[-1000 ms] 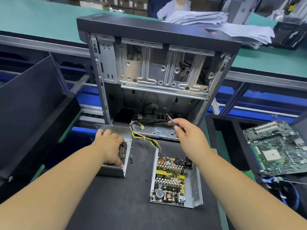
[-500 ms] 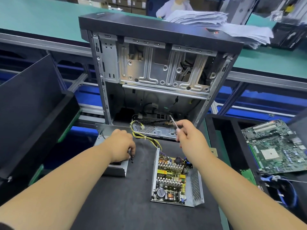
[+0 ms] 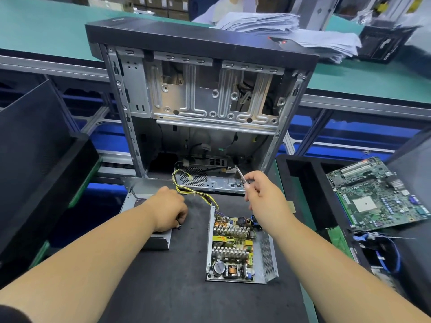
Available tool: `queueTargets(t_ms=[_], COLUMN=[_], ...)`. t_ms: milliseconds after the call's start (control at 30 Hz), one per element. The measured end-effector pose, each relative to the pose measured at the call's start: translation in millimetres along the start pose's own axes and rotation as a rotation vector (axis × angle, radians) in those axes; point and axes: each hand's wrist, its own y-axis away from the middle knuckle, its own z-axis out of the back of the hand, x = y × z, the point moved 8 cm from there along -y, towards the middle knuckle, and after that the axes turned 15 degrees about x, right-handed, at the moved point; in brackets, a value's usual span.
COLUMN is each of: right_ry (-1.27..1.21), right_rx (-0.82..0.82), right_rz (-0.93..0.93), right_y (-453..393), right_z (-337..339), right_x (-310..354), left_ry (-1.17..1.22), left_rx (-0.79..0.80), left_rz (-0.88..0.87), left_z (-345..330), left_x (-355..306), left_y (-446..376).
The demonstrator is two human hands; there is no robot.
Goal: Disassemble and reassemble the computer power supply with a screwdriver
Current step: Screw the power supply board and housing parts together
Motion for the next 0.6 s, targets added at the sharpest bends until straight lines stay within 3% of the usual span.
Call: queueTargets(t_ms=[367,433,600], right_ry=[-0.047,-0.059,-0.258], right_rx=[0.105,0.095,0.050], right_rz=[-0.182,-0.157,-0.007], right_y=[8.0,10.1,21.9], right_z=[-0.1,5.3,22.3], right_x=[-7.2,-2.8,18.6], left_ry=[0.334,0.523,1.254], left_rx=[-0.079,-0.122,-0.382], left_rz=[0.030,0.020,-0.002], left_z=[5.1,7.5,18.5], left_x=[18.4,24.0,41.3], left_y=[16.1,24.5,55.4])
